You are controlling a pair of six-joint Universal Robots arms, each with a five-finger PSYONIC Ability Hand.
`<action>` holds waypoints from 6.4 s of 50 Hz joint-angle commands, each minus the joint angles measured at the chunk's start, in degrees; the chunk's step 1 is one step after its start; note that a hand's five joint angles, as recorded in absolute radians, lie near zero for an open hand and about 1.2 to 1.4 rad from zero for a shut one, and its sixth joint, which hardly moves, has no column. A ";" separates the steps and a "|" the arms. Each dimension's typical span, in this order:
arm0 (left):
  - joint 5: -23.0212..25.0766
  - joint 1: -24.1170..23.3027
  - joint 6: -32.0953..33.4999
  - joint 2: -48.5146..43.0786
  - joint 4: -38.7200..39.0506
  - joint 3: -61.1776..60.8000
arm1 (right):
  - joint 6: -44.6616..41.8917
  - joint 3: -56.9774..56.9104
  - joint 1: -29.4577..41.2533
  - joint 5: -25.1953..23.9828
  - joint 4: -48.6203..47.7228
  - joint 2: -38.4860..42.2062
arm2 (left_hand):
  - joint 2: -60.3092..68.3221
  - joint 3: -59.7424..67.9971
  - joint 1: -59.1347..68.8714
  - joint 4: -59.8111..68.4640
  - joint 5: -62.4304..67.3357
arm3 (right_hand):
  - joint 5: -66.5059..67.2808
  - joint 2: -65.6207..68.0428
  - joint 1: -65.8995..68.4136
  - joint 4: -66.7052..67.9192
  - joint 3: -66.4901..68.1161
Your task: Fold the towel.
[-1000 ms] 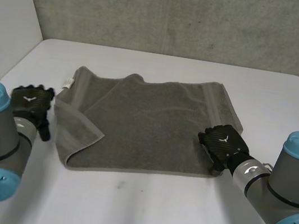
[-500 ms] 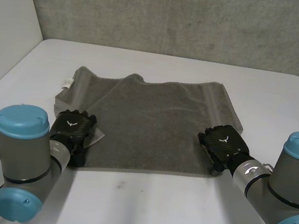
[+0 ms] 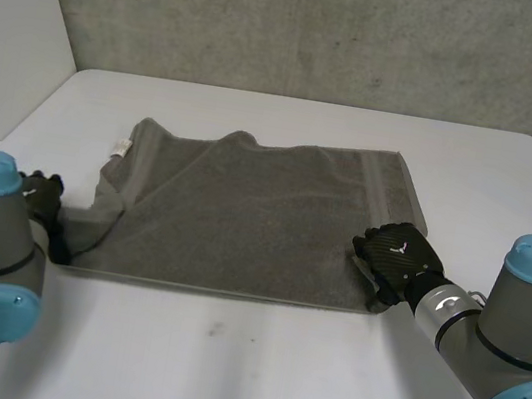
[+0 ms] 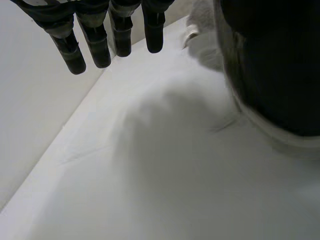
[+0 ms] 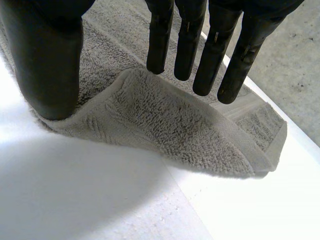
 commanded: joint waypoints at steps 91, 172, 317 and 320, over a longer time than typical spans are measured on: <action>35.09 11.21 15.43 5.76 -0.02 -10.12 | -2.52 0.53 0.03 1.02 0.00 0.27 | 43.63 43.58 43.39 43.54 43.25 | 0.04 -3.84 -1.58 -2.22 -2.11; 34.83 8.23 5.59 20.70 -0.28 -12.76 | -8.32 -3.69 -4.45 -2.32 16.34 -8.71 | 66.48 66.43 66.25 66.40 66.10 | -4.50 -8.38 -6.12 -6.76 -6.65; 31.14 4.54 2.25 21.08 -34.30 -1.45 | -8.69 -9.12 -17.03 -3.38 31.04 -15.50 | 66.48 66.43 66.25 66.40 66.10 | 52.13 48.24 50.51 49.86 49.98; 30.61 3.48 1.02 15.63 -34.21 4.44 | -7.27 -14.04 -13.17 -2.59 28.49 -9.17 | 66.48 66.43 66.25 66.40 66.10 | 52.13 48.24 50.51 49.86 49.98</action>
